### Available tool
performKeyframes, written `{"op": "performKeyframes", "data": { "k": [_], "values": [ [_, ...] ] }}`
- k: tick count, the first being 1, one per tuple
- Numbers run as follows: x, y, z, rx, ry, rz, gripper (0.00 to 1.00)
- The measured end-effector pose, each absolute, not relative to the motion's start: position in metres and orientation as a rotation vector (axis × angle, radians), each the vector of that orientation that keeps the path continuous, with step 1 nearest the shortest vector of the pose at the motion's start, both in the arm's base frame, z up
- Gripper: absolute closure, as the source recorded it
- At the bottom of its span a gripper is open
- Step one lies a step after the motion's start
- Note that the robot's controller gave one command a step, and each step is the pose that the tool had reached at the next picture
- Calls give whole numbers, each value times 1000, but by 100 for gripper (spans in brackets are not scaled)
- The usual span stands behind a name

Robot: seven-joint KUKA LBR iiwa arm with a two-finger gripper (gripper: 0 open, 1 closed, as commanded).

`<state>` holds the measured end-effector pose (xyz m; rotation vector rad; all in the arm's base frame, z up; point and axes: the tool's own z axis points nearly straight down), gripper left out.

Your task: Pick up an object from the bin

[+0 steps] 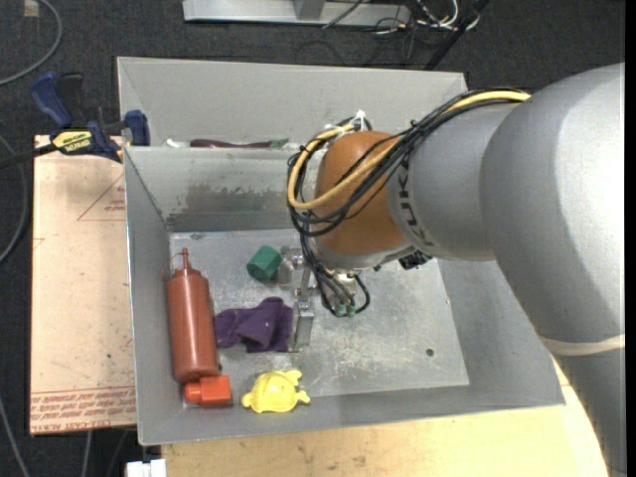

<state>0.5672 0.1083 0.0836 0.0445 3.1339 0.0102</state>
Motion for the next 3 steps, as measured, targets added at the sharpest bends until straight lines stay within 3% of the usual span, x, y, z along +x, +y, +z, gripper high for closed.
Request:
{"op": "performKeyframes", "data": {
  "k": [1,2,3],
  "values": [
    [549,135,75,-14,3130,12,0],
    [564,148,70,-356,3110,11,100],
    [564,148,70,-356,3110,11,100]
  ]
}}
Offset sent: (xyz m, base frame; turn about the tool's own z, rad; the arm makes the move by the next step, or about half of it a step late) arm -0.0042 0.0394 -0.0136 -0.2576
